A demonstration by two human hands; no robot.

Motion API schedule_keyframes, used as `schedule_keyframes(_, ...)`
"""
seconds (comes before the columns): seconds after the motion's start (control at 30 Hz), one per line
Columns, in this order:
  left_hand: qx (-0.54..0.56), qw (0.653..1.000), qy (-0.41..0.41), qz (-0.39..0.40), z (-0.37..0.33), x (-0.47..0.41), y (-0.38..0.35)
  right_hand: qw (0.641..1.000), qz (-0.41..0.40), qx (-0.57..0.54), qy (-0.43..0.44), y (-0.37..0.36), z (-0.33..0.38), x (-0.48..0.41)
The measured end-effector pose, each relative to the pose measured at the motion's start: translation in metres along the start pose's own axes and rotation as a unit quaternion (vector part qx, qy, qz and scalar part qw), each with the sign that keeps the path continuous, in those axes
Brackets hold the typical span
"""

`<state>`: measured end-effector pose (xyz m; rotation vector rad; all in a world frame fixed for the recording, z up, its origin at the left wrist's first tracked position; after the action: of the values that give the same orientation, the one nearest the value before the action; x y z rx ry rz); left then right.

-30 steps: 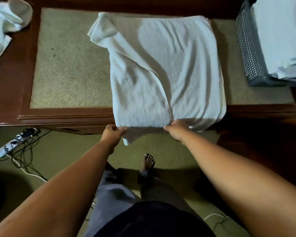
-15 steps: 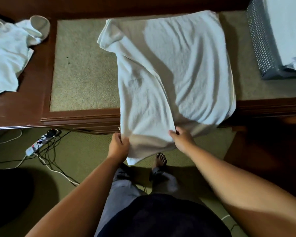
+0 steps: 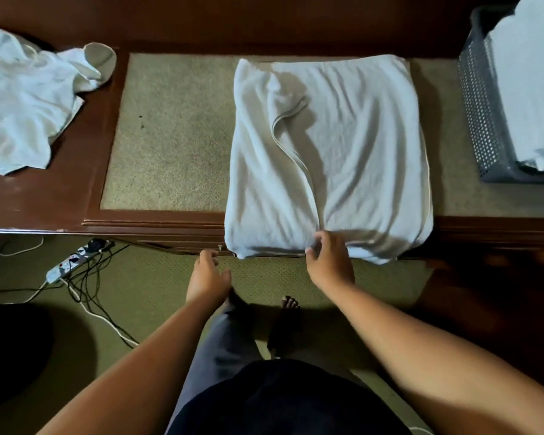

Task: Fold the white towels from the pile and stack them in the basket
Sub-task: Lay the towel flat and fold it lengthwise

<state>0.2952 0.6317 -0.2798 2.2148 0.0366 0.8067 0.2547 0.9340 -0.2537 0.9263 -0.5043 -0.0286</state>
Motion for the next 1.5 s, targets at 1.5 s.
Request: schedule_keyframes(1.5, 0.127, 0.986, -0.069, -0.087, -0.281, -0.368, 0.093, 0.990, -0.029, -0.097, -0.097, 0.090, 0.170, -0.398)
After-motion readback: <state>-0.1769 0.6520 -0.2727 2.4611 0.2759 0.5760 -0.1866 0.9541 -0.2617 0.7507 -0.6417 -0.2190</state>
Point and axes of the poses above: each hand's wrist, its own x-axis away from the middle knuckle, its own y-axis out of the back of the hand, z = x × y, the point moved 10 cm from there along -x, towards the middle knuckle, and after that the axes turned 3 degrees about -y, right-handed, at the moved point
